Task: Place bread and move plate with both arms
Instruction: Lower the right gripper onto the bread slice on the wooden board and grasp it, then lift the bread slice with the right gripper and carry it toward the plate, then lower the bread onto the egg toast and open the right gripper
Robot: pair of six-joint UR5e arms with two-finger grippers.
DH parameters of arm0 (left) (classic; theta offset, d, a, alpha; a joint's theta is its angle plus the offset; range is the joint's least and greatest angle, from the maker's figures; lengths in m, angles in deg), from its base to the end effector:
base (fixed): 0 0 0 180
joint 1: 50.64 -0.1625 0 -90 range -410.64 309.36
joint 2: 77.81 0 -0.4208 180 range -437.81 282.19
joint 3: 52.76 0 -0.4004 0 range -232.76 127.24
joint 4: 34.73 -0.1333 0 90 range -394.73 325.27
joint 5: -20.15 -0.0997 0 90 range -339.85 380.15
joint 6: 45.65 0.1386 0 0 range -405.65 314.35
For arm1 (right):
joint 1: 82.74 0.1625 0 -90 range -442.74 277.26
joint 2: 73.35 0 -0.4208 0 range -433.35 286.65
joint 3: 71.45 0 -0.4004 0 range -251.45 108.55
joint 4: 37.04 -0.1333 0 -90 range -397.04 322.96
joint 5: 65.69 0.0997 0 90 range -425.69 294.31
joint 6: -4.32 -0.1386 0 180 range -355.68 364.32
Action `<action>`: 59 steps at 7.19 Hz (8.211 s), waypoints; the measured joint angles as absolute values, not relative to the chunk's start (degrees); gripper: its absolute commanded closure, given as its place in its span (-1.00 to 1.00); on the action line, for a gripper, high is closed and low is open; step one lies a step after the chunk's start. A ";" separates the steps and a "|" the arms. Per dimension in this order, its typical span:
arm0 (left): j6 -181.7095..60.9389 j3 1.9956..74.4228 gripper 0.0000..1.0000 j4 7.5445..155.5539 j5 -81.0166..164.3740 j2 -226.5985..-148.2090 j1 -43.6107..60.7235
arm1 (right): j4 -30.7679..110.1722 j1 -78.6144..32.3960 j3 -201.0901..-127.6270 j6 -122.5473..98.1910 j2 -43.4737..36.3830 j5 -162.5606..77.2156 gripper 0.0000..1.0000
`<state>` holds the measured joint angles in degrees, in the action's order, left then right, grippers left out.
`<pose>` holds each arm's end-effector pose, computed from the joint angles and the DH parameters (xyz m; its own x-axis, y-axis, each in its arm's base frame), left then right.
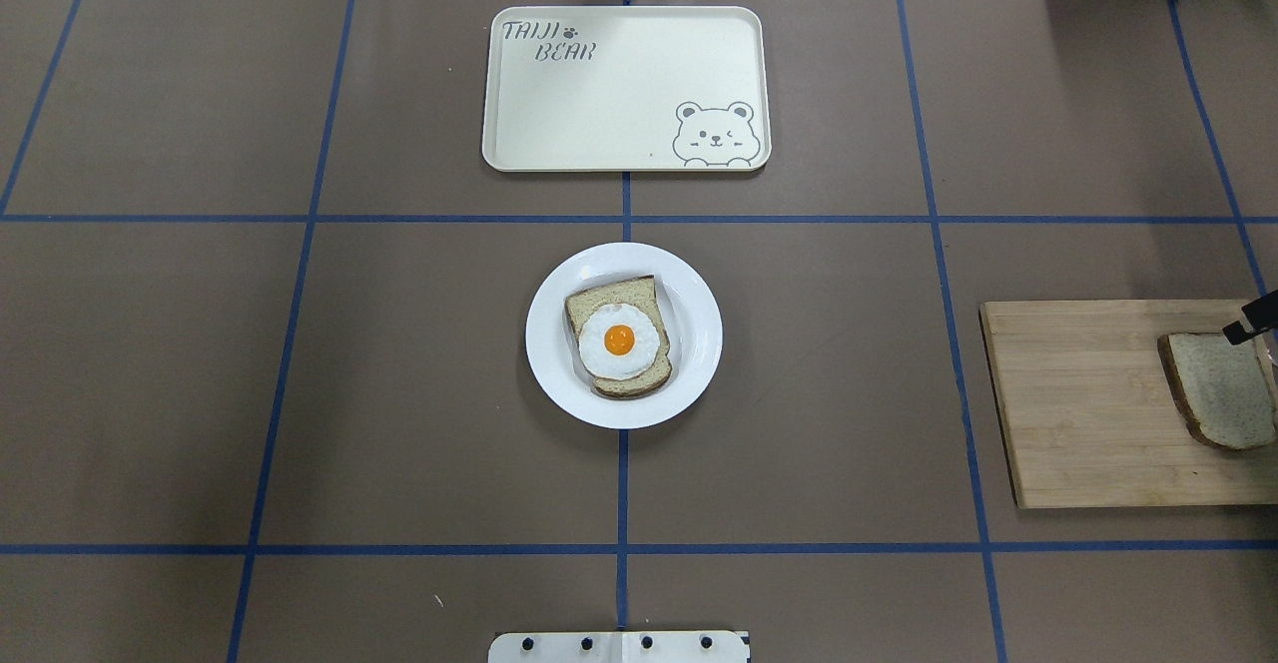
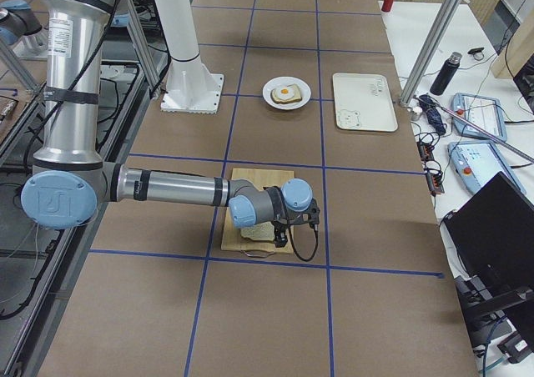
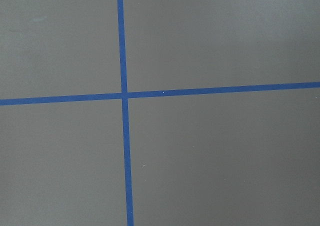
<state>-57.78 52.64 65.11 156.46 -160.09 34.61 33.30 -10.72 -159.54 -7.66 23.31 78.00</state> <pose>0.0055 -0.4653 0.5873 0.6720 0.0683 -0.7374 0.0637 0.9867 0.1494 -0.1217 -0.4449 0.7015 0.5670 -0.1293 0.8135 0.1893 0.9816 0.0240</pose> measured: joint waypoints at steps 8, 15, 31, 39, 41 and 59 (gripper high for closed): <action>-59.64 52.91 -0.96 65.17 156.45 -160.54 34.58 | 30.92 -12.42 -155.28 -8.40 21.87 76.54 0.24; -60.70 53.79 -0.96 65.03 156.46 -160.73 34.61 | 31.00 -12.60 -155.10 -8.42 21.34 76.43 -0.31; -60.77 53.57 -0.96 65.09 156.46 -160.62 34.57 | 31.23 -12.53 -154.24 -10.43 20.16 77.13 1.00; -60.77 53.73 -0.96 65.03 156.50 -160.44 34.59 | 49.00 -7.60 -171.05 -11.80 17.27 88.41 1.00; -60.77 53.57 -0.96 65.03 156.54 -160.37 34.60 | 54.43 -7.85 -173.68 -17.24 11.00 91.11 1.00; -60.83 51.58 -0.96 65.03 156.54 -161.10 34.44 | 39.48 -38.69 -147.87 -45.22 -29.92 89.96 1.00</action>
